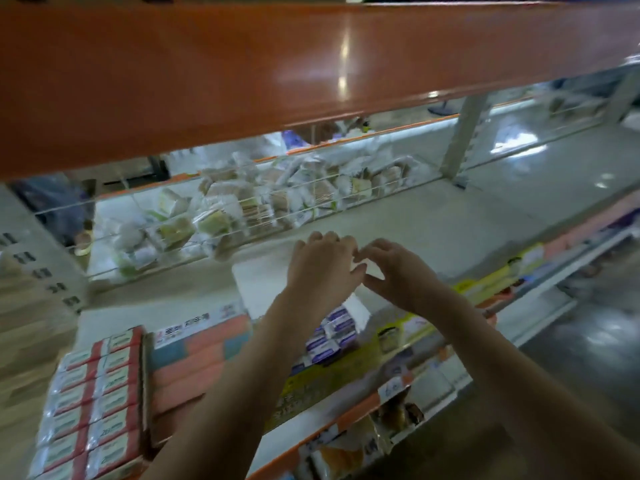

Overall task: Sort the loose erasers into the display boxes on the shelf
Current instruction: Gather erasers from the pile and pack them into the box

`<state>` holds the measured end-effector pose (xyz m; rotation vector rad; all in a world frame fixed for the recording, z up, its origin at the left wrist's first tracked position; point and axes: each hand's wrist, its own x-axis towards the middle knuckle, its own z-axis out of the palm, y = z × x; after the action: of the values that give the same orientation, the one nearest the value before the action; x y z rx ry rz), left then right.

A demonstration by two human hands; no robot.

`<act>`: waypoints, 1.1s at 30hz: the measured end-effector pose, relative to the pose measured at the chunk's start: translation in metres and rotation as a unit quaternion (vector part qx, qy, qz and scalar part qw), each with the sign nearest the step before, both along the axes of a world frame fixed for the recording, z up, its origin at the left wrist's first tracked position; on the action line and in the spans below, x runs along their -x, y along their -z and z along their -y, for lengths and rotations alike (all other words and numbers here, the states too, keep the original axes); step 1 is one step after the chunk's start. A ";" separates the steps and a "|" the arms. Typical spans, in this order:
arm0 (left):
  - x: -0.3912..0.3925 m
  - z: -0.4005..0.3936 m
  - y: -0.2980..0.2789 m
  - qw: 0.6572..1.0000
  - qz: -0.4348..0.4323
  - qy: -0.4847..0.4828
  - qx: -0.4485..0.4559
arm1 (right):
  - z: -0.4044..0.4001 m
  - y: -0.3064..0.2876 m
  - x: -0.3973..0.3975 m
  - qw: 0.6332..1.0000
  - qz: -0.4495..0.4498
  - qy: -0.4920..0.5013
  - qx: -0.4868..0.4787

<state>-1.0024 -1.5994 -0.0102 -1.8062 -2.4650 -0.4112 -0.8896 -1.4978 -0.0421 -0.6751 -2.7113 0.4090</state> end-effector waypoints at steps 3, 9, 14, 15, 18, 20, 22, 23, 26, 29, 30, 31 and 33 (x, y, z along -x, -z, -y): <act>-0.026 -0.039 0.006 0.999 -0.002 0.029 0.023 | -0.037 0.004 -0.034 0.999 0.008 0.050 -0.001; -0.085 -0.116 0.029 0.998 0.014 0.042 0.050 | -0.114 0.020 -0.120 0.987 0.090 0.130 0.007; -0.136 -0.184 0.048 0.996 0.027 0.041 0.071 | -0.175 0.023 -0.177 0.980 0.110 0.165 0.006; -0.144 -0.197 0.050 0.996 0.027 0.038 0.072 | -0.186 0.022 -0.184 0.980 0.107 0.170 0.007; -0.158 -0.233 0.053 0.996 0.038 0.018 0.083 | -0.221 0.022 -0.198 0.979 0.112 0.170 0.015; -0.162 -0.255 0.054 0.994 0.051 0.005 0.093 | -0.243 0.022 -0.203 0.978 0.117 0.169 0.020; -0.163 -0.275 0.054 0.993 0.059 -0.005 0.102 | -0.264 0.024 -0.206 0.978 0.118 0.172 0.030; -0.162 -0.285 0.054 0.993 0.060 -0.010 0.104 | -0.274 0.026 -0.207 0.977 0.117 0.173 0.034; -0.154 -0.317 0.058 0.993 0.063 -0.016 0.102 | -0.303 0.031 -0.208 0.979 0.111 0.168 0.038; -0.143 -0.352 0.063 0.992 0.077 -0.026 0.099 | -0.336 0.033 -0.205 0.981 0.111 0.157 0.023; -0.140 -0.364 0.064 0.991 0.080 -0.029 0.099 | -0.348 0.033 -0.203 0.981 0.116 0.153 0.015; -0.137 -0.375 0.065 0.991 0.086 -0.032 0.099 | -0.360 0.032 -0.200 0.981 0.120 0.152 0.009; -0.133 -0.394 0.065 0.990 0.097 -0.044 0.093 | -0.383 0.029 -0.193 0.981 0.123 0.149 -0.003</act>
<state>-0.8691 -1.2049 -0.0747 -1.7898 -2.7899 -0.3792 -0.6969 -1.1144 -0.0707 -1.1794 -2.7679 0.2584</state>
